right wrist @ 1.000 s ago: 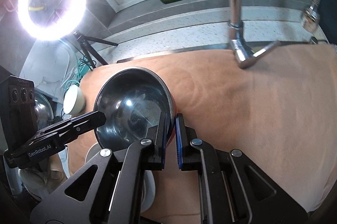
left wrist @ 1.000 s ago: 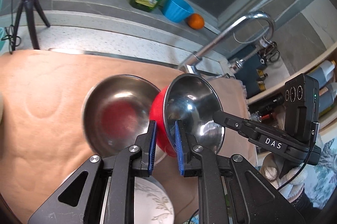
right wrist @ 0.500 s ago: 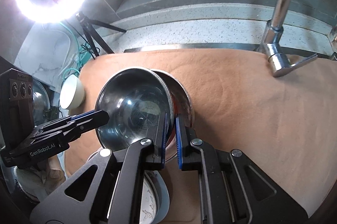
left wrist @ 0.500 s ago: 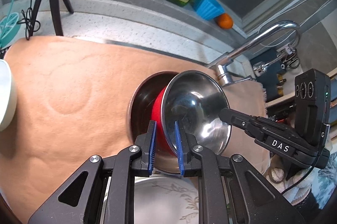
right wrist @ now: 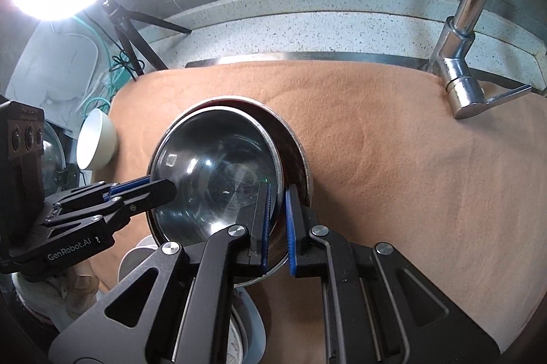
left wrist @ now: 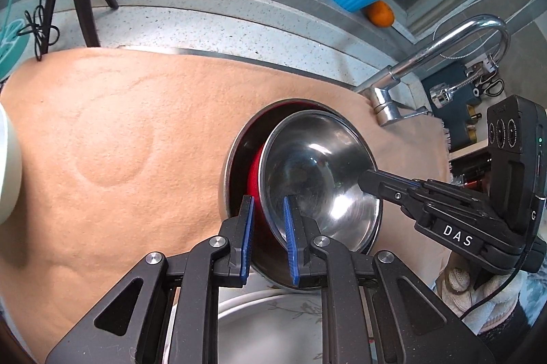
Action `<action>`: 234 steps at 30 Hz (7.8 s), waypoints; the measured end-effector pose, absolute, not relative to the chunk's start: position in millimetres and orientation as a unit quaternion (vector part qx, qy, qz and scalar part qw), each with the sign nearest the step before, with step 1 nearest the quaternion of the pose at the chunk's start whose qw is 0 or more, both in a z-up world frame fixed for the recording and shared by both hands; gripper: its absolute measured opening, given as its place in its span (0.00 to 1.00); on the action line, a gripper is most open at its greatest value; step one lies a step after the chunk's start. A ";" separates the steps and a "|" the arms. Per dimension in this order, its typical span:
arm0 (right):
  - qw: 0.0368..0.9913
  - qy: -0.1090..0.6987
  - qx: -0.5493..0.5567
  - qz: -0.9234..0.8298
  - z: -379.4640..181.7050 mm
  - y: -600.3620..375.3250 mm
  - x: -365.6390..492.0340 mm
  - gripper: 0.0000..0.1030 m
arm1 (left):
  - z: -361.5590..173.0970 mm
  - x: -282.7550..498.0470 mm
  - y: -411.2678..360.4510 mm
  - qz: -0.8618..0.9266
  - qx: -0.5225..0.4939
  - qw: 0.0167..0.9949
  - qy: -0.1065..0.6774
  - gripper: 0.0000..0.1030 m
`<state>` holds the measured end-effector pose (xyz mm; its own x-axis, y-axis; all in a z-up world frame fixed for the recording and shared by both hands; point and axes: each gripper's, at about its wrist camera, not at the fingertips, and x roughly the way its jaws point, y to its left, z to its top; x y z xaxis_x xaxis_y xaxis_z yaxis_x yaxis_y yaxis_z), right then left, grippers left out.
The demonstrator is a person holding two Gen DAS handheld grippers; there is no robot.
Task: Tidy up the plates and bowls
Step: 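Release the small bowl inside the large bowl and open both grippers, then move both grippers to the pale blue bowl and close them on its rim, then lift the pale blue bowl with both grippers and lower it into the steel bowls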
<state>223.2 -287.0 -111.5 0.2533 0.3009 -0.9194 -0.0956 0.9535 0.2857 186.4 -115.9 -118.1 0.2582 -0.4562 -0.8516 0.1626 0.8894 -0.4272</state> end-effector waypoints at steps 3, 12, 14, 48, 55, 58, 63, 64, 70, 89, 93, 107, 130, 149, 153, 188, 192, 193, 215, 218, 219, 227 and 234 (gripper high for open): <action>0.786 0.601 0.079 0.126 -115.2 -283.1 224.5 0.08 | -119.0 186.7 -115.1 -0.196 -0.123 0.783 0.577 0.15; 0.788 0.600 0.067 0.120 -116.7 -279.6 226.1 0.09 | -119.1 189.7 -118.8 -0.197 -0.109 0.785 0.578 0.15; 0.787 0.602 0.065 0.120 -117.4 -278.9 226.6 0.10 | -119.2 190.0 -118.9 -0.196 -0.106 0.785 0.578 0.15; 0.796 0.592 0.068 0.106 -110.5 -280.9 221.8 0.25 | -111.9 188.4 -112.1 -0.210 -0.104 0.789 0.568 0.15; 0.809 0.572 0.074 0.111 -92.9 -275.7 215.9 0.32 | -100.7 186.0 -99.9 -0.214 -0.118 0.796 0.555 0.15; 0.812 0.566 0.078 0.120 -84.0 -268.7 211.2 0.33 | -95.2 182.7 -92.5 -0.216 -0.123 0.799 0.548 0.15; 0.816 0.554 0.083 0.140 -69.4 -251.5 203.5 0.33 | -87.0 174.6 -73.1 -0.209 -0.134 0.807 0.535 0.15; 0.817 0.553 0.083 0.144 -67.2 -246.9 202.6 0.33 | -86.1 173.0 -67.7 -0.207 -0.139 0.808 0.534 0.15; 0.815 0.545 0.078 0.183 -52.1 -208.3 196.3 0.34 | -80.9 162.3 -33.3 -0.189 -0.156 0.815 0.526 0.15; 0.799 0.539 0.093 0.250 -59.6 -104.0 208.3 0.37 | -83.1 128.3 122.2 -0.054 -0.230 0.842 0.485 0.15; 0.795 0.543 0.085 0.257 -66.8 -81.5 214.1 0.37 | -89.3 131.7 142.9 -0.044 -0.243 0.838 0.486 0.15; 0.760 0.593 0.105 0.245 -108.4 -31.7 255.0 0.37 | -117.8 174.7 167.2 -0.053 -0.272 0.814 0.510 0.15; 0.738 0.628 0.105 0.223 -152.6 -2.2 280.9 0.18 | -135.2 190.4 178.1 -0.052 -0.272 0.804 0.527 0.15; 0.742 0.626 0.090 0.224 -144.2 -2.0 274.7 0.09 | -128.9 183.1 166.9 -0.063 -0.266 0.808 0.522 0.13; 0.747 0.619 0.092 0.225 -131.7 -10.9 268.5 0.09 | -118.9 178.0 159.7 -0.071 -0.264 0.813 0.515 0.13; 0.801 0.552 0.150 0.180 -43.0 -164.4 206.9 0.09 | -50.4 151.1 28.7 -0.182 -0.216 0.832 0.477 0.13; 0.806 0.547 0.153 0.169 -37.0 -184.1 203.2 0.09 | -48.7 149.8 13.3 -0.194 -0.209 0.830 0.479 0.13; 0.806 0.546 0.153 0.167 -36.5 -188.2 203.1 0.09 | -49.1 150.1 8.2 -0.198 -0.207 0.829 0.480 0.13; 0.799 0.569 0.166 0.104 -70.8 -275.3 208.4 0.09 | -77.7 172.7 -82.8 -0.222 -0.162 0.804 0.527 0.13; 0.796 0.575 0.165 0.098 -78.1 -279.9 212.1 0.09 | -85.0 175.0 -87.3 -0.220 -0.160 0.799 0.536 0.13; 0.795 0.576 0.164 0.097 -80.2 -280.8 212.9 0.09 | -86.4 175.4 -88.8 -0.219 -0.159 0.798 0.538 0.13; 0.789 0.587 0.161 0.085 -96.3 -285.9 214.9 0.09 | -96.3 178.6 -102.1 -0.216 -0.143 0.794 0.550 0.13; 0.787 0.592 0.158 0.075 -106.2 -288.8 216.9 0.09 | -103.4 179.8 -108.2 -0.215 -0.129 0.792 0.556 0.13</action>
<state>216.9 -288.8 -106.2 0.2883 0.3053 -0.9075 0.0678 0.9389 0.3374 179.8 -108.2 -103.4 0.2892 -0.4847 -0.8255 0.1968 0.8740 -0.4442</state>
